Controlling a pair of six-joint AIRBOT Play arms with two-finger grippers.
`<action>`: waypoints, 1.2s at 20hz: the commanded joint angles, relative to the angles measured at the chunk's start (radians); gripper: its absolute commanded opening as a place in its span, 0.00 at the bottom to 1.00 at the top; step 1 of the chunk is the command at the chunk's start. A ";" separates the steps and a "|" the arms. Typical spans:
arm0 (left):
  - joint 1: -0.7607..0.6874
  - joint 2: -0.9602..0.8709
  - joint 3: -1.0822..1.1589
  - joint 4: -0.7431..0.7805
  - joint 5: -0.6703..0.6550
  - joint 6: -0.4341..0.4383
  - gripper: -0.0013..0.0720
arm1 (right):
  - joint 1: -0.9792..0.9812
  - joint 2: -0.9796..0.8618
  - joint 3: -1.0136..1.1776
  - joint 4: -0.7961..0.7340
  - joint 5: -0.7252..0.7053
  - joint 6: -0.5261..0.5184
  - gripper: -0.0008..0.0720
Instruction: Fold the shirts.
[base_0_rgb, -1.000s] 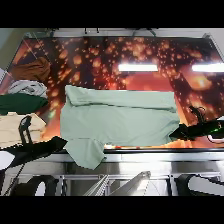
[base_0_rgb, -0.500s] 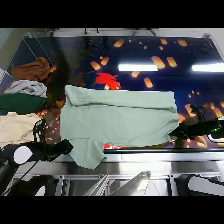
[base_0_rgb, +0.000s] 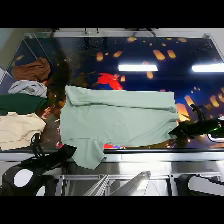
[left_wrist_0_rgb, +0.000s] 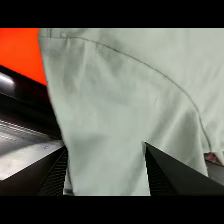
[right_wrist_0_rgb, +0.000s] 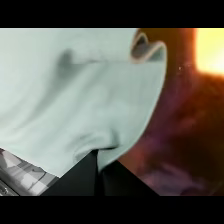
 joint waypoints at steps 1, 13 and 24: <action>0.028 0.153 -0.051 -0.074 0.054 -0.007 0.66 | 0.000 0.000 0.000 0.006 -0.011 -0.004 0.04; 0.115 0.146 -0.055 -0.259 -0.053 0.178 0.05 | -0.001 0.000 0.000 0.006 0.031 0.002 0.04; 0.115 -0.306 0.061 -0.271 -0.027 0.405 0.82 | -0.001 0.000 0.000 0.006 0.050 0.016 0.04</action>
